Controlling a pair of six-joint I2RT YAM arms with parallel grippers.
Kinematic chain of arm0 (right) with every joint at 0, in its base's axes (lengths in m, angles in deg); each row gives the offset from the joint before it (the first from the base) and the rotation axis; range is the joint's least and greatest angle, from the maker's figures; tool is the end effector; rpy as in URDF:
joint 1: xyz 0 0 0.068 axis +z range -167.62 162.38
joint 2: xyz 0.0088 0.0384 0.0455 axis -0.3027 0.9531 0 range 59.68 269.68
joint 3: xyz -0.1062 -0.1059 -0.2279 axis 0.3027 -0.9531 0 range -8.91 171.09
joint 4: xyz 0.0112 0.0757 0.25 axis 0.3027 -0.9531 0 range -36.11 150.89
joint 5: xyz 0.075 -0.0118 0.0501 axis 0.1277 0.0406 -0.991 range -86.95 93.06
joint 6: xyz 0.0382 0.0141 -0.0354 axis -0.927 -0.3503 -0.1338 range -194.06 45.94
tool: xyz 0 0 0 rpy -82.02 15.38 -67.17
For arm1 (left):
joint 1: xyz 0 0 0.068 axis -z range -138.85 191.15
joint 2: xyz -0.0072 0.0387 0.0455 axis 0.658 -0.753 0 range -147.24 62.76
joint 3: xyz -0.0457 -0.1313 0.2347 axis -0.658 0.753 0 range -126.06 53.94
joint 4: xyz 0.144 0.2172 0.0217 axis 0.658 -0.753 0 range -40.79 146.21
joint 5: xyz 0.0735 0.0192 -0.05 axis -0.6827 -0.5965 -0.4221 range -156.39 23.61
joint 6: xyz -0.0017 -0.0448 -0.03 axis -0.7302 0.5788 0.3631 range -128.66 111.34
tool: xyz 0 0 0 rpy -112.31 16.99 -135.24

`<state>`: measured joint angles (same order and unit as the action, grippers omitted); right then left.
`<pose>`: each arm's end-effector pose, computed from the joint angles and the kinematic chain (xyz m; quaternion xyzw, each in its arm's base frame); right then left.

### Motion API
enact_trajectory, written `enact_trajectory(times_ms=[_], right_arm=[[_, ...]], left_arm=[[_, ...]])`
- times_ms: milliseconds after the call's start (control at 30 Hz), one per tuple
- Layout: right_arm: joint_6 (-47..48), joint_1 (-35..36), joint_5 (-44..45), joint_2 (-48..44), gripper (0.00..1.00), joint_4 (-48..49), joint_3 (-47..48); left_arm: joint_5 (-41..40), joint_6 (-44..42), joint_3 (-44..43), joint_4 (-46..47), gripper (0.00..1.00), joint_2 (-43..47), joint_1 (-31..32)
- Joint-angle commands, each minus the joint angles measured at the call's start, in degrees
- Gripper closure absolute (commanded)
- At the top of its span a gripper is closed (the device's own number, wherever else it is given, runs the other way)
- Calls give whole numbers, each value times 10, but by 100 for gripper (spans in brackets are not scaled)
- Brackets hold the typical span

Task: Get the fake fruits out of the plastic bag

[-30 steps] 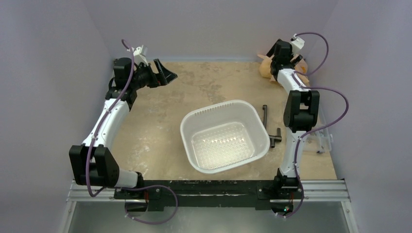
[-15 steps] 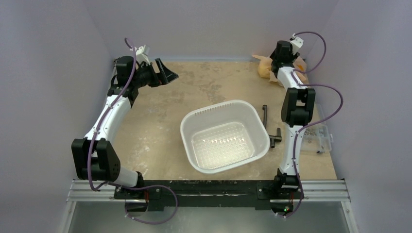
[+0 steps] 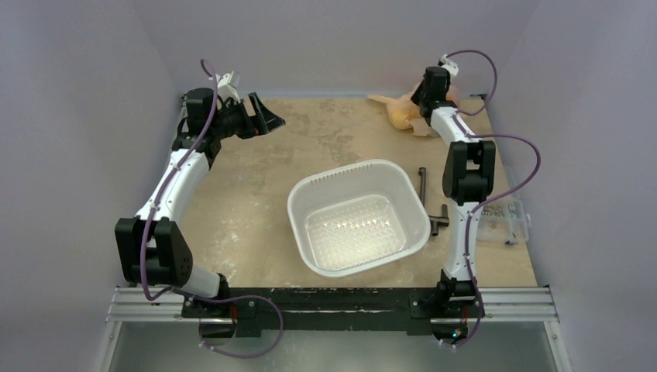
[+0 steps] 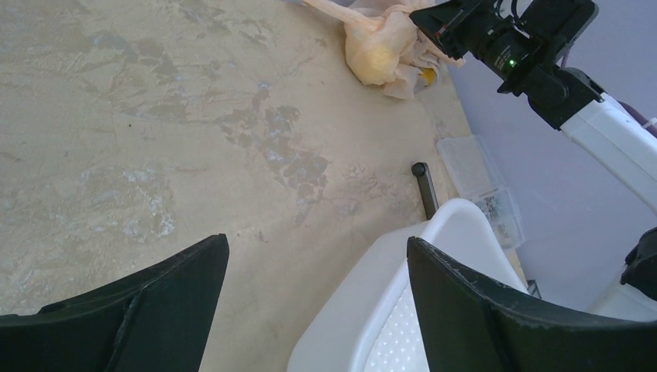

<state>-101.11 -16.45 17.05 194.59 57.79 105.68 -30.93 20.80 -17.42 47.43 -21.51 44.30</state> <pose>0.5567 0.0027 0.2285 0.2510 0.7936 0.0340 0.5532 0.3400 -0.0395 0.3418 -0.0129 0.8065 -0.3920 0.4425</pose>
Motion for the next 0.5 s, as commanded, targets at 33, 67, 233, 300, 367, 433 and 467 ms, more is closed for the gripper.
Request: enact_trajectory(times_ms=[33, 67, 233, 300, 367, 433, 467], right_arm=[[-24, 74, -62, -88, 100, 20, -39], [-29, 88, -62, -95, 100, 22, -47], [-97, 164, -59, -140, 100, 47, -112], [-121, 191, -65, -151, 100, 57, -132], [-133, 220, -79, -157, 100, 62, -143], [-133, 253, -82, -161, 100, 61, -147], [-136, 263, -76, -165, 100, 58, -152]], left_arm=[[24, 0, -27, 5, 14, -11, -5], [27, 3, -27, 7, 14, -14, -5], [34, 25, -33, 5, 19, -36, -8], [36, 30, -38, 2, 20, -53, -8], [43, 31, -49, -9, 22, -68, -7], [47, 31, -61, -23, 23, -80, -8], [47, 30, -67, -29, 25, -83, -8]])
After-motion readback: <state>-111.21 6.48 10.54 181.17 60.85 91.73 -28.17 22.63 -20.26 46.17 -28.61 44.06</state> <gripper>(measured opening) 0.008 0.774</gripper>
